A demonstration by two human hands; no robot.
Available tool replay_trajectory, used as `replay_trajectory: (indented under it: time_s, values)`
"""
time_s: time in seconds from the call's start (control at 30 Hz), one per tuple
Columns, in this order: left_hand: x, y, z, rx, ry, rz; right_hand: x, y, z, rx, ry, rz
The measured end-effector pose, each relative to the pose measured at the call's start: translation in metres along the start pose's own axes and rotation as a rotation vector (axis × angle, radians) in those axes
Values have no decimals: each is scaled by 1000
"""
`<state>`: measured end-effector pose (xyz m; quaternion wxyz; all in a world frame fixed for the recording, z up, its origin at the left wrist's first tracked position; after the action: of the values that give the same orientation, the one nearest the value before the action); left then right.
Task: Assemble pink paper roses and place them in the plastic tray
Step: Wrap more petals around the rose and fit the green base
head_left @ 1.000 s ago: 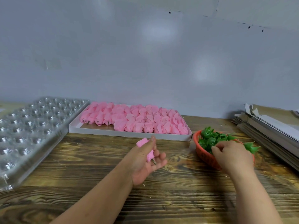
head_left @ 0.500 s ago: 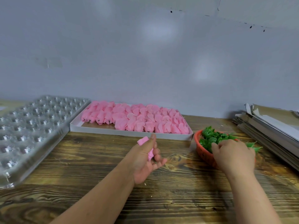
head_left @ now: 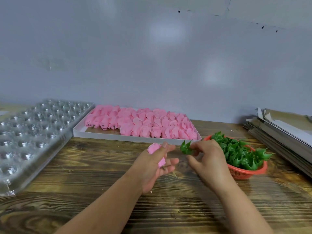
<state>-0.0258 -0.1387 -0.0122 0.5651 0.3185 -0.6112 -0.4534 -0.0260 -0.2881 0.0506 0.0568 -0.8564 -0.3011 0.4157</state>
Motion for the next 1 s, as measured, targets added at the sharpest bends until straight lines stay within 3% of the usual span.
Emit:
replay_trajectory:
  time_s: [0.13,0.23,0.37,0.63,0.77,0.9,1.0]
  values:
    - [0,2,3,35,43,-48,5,-14,2,-96,-59,73]
    - [4,2,4,39,-27,-83,10,-32,6,-222,-129,141]
    - [2,-3,0,-17,-48,-119,13,-42,11,-271,-172,72]
    - [-12,-11,-5,-54,123,-87,18,-50,14,-351,-174,83]
    - [-20,-12,-7,-69,217,32,27,-39,16,-164,-200,-84]
    - [-21,-10,-9,-54,237,175,39,-29,20,220,-204,-598]
    - [-15,-9,-9,-59,166,248,50,-27,23,371,-201,-857]
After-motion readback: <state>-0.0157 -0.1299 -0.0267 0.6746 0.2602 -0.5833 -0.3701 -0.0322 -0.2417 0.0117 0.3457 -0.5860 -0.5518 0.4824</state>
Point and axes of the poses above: each hand's wrist, its own z-axis away from the middle knuckle, its own x-axis out of the palm, y = z × x, the point moved 7 cm from there along -z, towards the middle knuckle, and after that the axes turned 1 degree about -z, right-handed, at the moved point
